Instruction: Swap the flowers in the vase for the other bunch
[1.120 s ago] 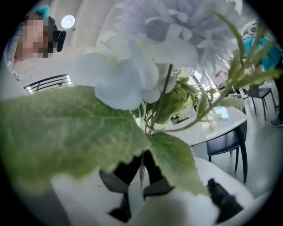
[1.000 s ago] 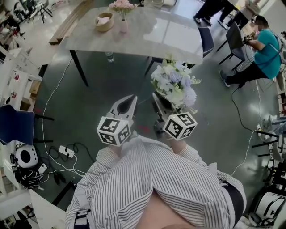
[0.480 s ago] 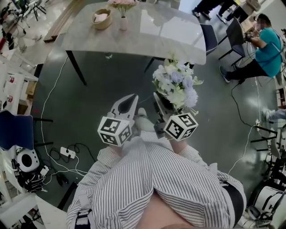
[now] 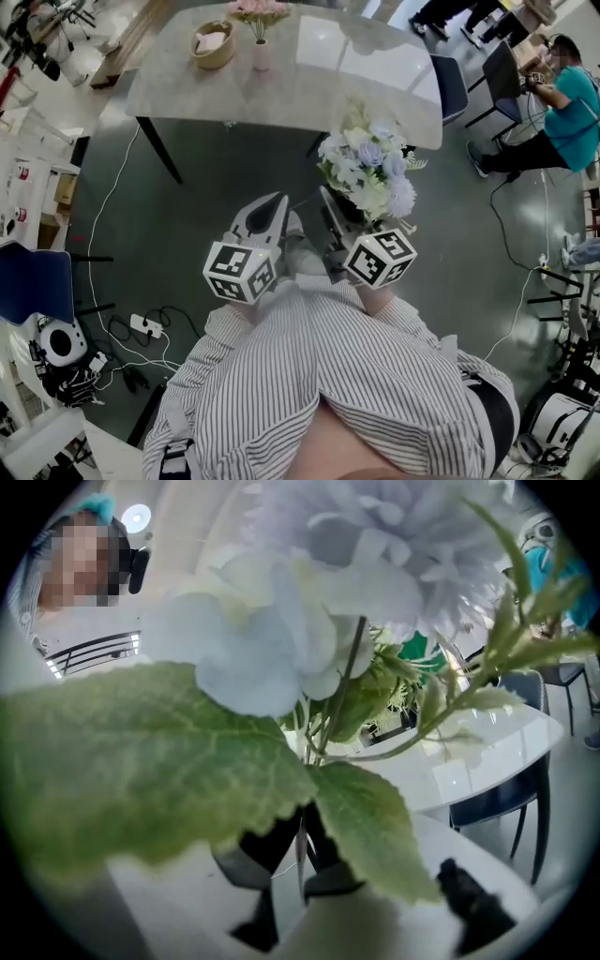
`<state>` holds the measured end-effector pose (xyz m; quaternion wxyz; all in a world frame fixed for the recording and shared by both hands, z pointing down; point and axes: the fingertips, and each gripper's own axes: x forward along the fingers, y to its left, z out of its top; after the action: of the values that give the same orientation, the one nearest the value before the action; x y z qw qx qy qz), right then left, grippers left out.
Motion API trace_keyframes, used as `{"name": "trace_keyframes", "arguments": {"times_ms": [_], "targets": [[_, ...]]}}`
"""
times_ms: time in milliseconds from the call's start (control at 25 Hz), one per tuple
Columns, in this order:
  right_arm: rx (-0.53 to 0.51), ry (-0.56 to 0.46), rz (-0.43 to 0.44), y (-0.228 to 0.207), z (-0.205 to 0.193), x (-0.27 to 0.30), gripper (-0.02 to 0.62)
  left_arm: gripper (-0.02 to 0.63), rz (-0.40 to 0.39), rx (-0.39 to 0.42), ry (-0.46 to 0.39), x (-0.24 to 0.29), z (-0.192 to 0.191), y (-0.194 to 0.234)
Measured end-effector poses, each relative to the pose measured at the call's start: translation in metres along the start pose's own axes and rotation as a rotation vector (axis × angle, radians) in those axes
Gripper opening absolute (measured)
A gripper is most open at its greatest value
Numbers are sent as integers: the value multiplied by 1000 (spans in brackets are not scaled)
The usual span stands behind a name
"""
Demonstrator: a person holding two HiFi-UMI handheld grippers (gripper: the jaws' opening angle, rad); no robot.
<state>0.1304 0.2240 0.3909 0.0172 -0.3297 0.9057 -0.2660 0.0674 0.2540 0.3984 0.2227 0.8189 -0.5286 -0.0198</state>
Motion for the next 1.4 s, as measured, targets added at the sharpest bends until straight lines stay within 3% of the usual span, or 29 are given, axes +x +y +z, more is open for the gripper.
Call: {"name": "trace_keyframes", "arguments": {"times_ms": [240, 480, 760, 1400], "targets": [[-11, 9, 21, -42, 49, 73, 28, 8, 19, -2, -9, 66, 43, 45], [-26, -12, 58, -54, 60, 92, 28, 8, 45, 17, -36, 81, 50, 60], [-23, 0, 103, -92, 108, 152, 28, 8, 100, 17, -48, 144, 92, 95], [-14, 7, 136, -140, 135, 196, 28, 8, 138, 16, -52, 207, 111, 117]]}}
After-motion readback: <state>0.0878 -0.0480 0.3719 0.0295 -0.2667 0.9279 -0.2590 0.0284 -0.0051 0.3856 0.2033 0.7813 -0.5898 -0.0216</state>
